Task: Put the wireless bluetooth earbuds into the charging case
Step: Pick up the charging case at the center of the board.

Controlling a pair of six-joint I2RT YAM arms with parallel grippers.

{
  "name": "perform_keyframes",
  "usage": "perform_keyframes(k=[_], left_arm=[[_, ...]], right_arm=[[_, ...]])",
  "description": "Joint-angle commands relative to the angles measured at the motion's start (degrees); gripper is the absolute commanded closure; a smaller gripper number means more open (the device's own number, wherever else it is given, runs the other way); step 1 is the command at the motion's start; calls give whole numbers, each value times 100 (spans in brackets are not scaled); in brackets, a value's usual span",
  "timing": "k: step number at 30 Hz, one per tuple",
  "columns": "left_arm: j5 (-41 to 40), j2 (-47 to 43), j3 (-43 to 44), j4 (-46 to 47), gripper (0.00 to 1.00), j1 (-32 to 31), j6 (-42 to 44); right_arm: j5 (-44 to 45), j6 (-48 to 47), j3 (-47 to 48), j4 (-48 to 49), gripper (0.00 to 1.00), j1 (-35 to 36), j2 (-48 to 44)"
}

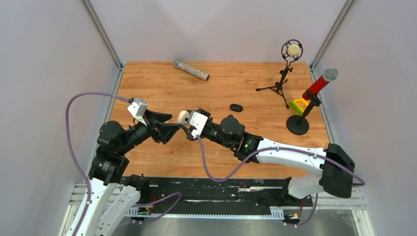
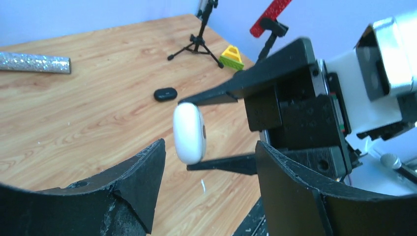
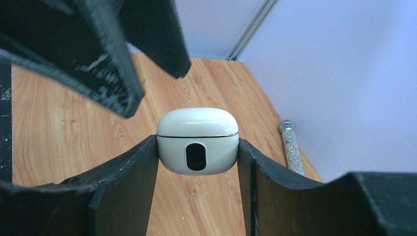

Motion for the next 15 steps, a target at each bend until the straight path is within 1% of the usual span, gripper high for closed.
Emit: perform_keyframes(k=[1, 3, 5, 6, 8, 11, 13, 15], left_arm=[[104, 74, 198, 574, 26, 130, -475], [79, 111, 220, 528, 26, 141, -423], [-159, 158, 238, 378, 28, 146, -186], [-241, 178, 235, 343, 31, 144, -76], [-295, 206, 187, 262, 33, 143, 170], [-347, 305, 105, 294, 38, 143, 127], [-196, 375, 60, 475, 41, 143, 38], [77, 427, 30, 645, 39, 130, -40]], right_arm=[[-87, -46, -103, 274, 78, 49, -216], [-91, -30, -128, 279, 78, 49, -256], [-92, -17, -147, 279, 78, 49, -298], [-86, -16, -139, 279, 78, 49, -308], [-110, -4, -120, 278, 78, 49, -313], [-188, -54, -107, 308, 78, 86, -304], [-183, -135, -107, 367, 77, 130, -270], [-199, -193, -62, 374, 77, 144, -218]])
